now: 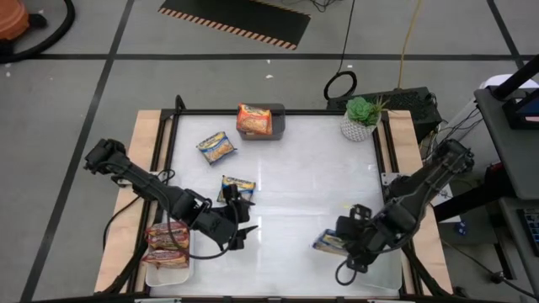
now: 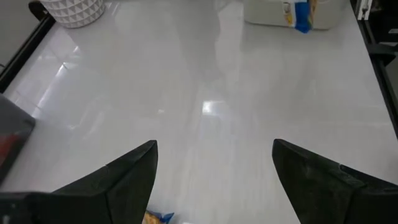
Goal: Sort Maruchan noodles
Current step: Put the bottom blue noodle pack into the gray bin
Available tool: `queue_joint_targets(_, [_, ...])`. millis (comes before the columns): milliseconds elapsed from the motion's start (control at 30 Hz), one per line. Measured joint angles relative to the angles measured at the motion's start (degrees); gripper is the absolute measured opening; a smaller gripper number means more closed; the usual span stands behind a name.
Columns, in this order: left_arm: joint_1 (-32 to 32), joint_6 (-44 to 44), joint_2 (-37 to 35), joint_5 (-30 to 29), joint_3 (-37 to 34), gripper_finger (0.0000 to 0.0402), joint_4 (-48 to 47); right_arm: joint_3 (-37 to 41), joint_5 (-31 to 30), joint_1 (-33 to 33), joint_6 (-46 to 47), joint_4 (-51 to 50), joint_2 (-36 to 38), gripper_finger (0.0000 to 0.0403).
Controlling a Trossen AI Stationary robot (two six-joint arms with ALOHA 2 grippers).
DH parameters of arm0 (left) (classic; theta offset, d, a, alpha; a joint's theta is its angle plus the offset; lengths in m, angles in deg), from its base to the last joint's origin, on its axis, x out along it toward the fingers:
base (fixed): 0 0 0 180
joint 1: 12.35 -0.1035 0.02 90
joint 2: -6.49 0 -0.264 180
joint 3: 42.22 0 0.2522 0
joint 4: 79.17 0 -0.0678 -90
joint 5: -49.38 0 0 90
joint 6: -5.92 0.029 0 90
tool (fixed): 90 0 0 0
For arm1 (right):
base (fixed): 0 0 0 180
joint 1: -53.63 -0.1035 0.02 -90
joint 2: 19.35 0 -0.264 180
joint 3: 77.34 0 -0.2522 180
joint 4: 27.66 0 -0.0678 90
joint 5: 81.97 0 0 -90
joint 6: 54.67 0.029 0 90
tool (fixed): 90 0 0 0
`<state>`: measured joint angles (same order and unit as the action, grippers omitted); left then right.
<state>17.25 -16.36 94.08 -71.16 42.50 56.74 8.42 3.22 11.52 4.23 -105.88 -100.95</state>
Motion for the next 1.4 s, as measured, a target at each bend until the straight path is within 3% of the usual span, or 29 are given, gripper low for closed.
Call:
queue_joint_targets(100, [0.0,-0.5,0.0,-0.1,0.0,0.0321,0.1,-0.1,3.4,-2.3,5.0,-5.2,0.0,0.0102])
queue_joint_targets(333, [0.0,-1.0,0.0,-0.1,0.0,0.0321,0.1,-0.2,4.7,-8.7,10.2,-12.7,0.5,0.0102])
queue_joint_targets(667, [0.0,-1.0,0.0,-0.1,0.0,0.0321,0.1,1.4,0.4,-17.4,12.9,-21.8,1.2,0.0102])
queue_joint_targets(967, [0.0,-1.0,0.0,-0.9,0.0,0.0321,0.2,6.7,0.7,-20.8,14.0,-21.2,1.2,0.0102])
queue_joint_targets(1133, [0.0,-1.1,0.0,-1.1,0.0,0.0321,0.5,11.0,4.0,-21.8,14.0,-20.8,1.2,0.0102])
queue_joint_targets(1400, [0.0,-1.2,0.0,-1.1,-0.1,0.0321,0.5,18.5,5.4,-21.8,14.1,-15.2,1.2,0.0103])
